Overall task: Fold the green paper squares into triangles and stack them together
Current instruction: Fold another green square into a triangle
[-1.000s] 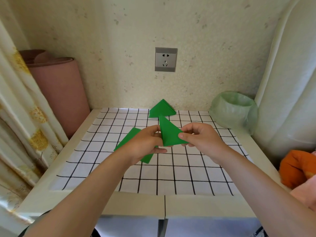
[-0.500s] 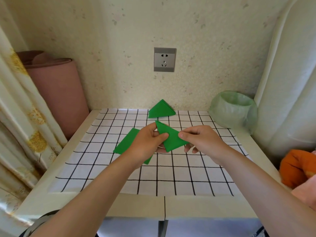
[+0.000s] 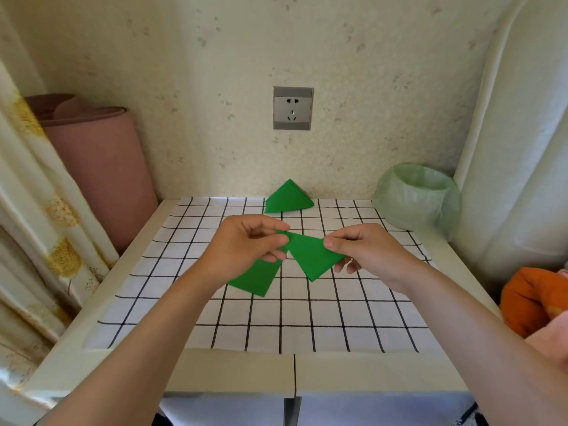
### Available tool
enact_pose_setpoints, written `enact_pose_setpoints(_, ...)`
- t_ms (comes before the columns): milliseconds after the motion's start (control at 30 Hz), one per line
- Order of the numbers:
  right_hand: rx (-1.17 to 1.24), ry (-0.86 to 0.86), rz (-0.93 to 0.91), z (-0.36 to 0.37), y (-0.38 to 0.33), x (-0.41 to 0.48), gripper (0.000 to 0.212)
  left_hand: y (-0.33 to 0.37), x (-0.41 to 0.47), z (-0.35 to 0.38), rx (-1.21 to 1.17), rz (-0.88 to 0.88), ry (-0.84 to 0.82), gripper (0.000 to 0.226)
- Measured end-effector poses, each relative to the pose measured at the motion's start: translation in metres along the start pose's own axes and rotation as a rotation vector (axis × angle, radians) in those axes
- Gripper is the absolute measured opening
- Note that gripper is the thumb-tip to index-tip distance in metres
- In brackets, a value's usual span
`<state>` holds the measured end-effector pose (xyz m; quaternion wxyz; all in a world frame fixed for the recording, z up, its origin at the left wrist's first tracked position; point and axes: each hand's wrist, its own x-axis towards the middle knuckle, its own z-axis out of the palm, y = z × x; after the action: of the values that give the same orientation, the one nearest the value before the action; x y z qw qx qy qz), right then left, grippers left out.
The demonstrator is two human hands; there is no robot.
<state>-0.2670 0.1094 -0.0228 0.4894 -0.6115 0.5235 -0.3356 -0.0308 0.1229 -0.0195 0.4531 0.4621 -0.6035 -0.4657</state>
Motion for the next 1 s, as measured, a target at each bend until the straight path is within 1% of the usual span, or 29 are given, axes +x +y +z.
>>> enact_pose_setpoints(167, -0.022, -0.078, -0.018, -0.003, -0.001, -0.001, 0.012, 0.001, -0.002, -0.005, 0.002, -0.002, -0.031, 0.019)
enact_pose_setpoints(267, -0.024, -0.108, -0.026, -0.006, -0.001, -0.001, 0.012, 0.002, -0.003, -0.006, -0.005, -0.017, -0.055, 0.022)
enact_pose_setpoints(433, -0.116, -0.137, 0.016, -0.006, 0.006, 0.004, 0.009, -0.007, -0.001, -0.005, 0.091, -0.138, -0.061, 0.015)
enact_pose_setpoints(567, -0.315, -0.178, 0.092, 0.006, 0.021, 0.012, 0.009, -0.028, 0.003, 0.003, 0.286, -0.245, -0.036, 0.007)
enact_pose_setpoints(667, -0.502, -0.205, 0.110, 0.015, 0.035, 0.021, 0.005, -0.045, 0.006, 0.012, 0.453, -0.290, -0.073, 0.005)
enact_pose_setpoints(767, -0.641, -0.202, 0.091, 0.021, 0.042, 0.027, 0.009, -0.055, 0.009, 0.019, 0.625, -0.276, -0.109, 0.007)
enact_pose_setpoints(900, -0.883, -0.193, 0.039, 0.025, 0.042, 0.027, 0.013, -0.060, 0.011, 0.024, 0.735, -0.236, -0.133, 0.007)
enact_pose_setpoints(1000, -1.003, -0.127, -0.035, 0.028, 0.042, 0.026, 0.016, -0.062, 0.012, 0.026, 0.803, -0.206, -0.139, 0.008)
